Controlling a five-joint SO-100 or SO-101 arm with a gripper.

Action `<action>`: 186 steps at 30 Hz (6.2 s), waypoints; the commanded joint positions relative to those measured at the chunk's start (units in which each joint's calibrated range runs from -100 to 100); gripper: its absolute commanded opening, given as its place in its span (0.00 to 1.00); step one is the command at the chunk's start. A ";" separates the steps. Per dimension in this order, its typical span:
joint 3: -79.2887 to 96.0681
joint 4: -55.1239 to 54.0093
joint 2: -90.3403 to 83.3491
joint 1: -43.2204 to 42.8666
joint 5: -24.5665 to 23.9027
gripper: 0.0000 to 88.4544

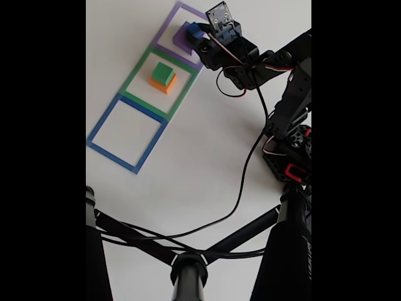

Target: Tower of hanoi

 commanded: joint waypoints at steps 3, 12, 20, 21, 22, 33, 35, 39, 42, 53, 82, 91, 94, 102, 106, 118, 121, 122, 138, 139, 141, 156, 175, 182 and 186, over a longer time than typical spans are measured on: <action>-0.93 0.11 -3.51 -2.14 0.00 0.03; -3.56 29.99 -26.20 -3.96 0.00 0.02; -22.20 79.38 -45.50 -5.21 0.00 0.00; -25.65 84.56 -46.30 -5.59 0.00 0.00; -29.74 90.15 -46.79 -6.26 0.00 0.00; -64.74 125.13 -44.21 -12.49 0.00 0.00; -69.02 129.02 -43.48 -13.45 0.00 0.00; -73.38 132.82 -43.08 -15.66 0.00 0.00; -74.38 133.31 -42.99 -17.58 0.00 0.00; -49.56 112.74 -48.48 -19.21 0.00 0.00; 6.71 33.88 -41.86 -21.31 0.00 0.00; 7.71 25.94 -35.81 -21.12 0.00 0.00; 7.71 23.59 -33.63 -20.93 0.00 0.00; 7.89 19.63 -29.43 -20.16 0.00 0.00; 7.89 17.84 -27.73 -19.97 0.00 0.00; 7.89 13.96 -23.94 -19.88 0.00 0.04; 7.89 13.88 -23.62 -19.78 0.00 0.13; 7.98 13.88 -23.54 -19.78 0.00 0.16; 7.17 27.07 -38.47 -21.70 0.00 0.23; 5.71 32.58 -41.86 -21.70 0.00 0.22; 0.80 46.51 -48.65 -21.60 0.00 0.19; -56.83 124.32 -52.60 -13.26 0.00 0.00; -75.74 141.89 -50.91 -2.43 0.00 0.00; -59.20 133.15 -57.12 1.89 0.00 0.02; -43.83 119.71 -62.13 2.85 0.00 0.05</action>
